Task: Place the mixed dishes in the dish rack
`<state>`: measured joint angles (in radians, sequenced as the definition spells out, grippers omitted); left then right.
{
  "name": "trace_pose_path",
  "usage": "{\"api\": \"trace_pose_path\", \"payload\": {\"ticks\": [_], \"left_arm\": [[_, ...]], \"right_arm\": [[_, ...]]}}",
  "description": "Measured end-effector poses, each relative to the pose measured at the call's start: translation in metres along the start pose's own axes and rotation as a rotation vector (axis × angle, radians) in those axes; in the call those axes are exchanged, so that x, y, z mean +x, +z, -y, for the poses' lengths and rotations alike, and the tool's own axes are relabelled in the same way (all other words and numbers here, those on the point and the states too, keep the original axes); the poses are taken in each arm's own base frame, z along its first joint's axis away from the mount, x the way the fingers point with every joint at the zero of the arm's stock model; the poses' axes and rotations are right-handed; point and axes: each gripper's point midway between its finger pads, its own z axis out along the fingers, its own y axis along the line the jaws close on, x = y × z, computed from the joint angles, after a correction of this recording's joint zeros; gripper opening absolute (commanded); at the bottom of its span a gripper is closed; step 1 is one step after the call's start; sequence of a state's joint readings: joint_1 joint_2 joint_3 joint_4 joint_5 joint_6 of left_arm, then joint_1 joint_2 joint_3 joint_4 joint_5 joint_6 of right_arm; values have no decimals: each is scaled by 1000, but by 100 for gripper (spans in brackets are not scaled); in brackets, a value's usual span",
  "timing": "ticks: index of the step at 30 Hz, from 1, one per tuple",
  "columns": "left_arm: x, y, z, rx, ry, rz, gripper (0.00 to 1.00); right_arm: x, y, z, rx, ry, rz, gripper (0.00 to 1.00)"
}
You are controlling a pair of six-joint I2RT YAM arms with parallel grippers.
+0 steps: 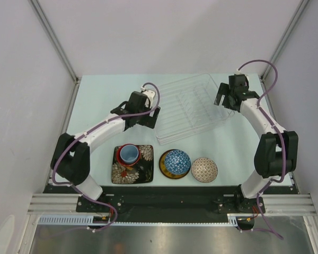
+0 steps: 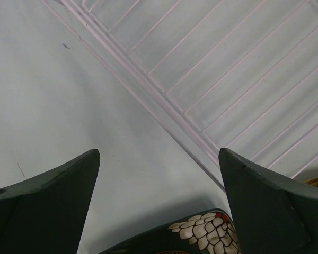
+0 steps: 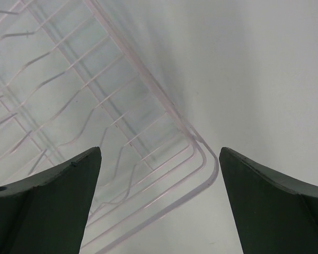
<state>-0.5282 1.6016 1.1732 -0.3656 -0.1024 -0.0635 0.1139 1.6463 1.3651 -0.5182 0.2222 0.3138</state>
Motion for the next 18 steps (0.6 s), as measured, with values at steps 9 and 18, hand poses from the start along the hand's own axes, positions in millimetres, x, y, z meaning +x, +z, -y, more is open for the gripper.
{"api": "trace_pose_path", "payload": {"ticks": [9,18], "left_arm": [[-2,25,-8,-53,21,10,99],[-3,55,-47,-129,-19,-18,98]], "right_arm": [[22,28,8,60,-12,-64,100],[42,36,17,112,-22,-99,100]]}}
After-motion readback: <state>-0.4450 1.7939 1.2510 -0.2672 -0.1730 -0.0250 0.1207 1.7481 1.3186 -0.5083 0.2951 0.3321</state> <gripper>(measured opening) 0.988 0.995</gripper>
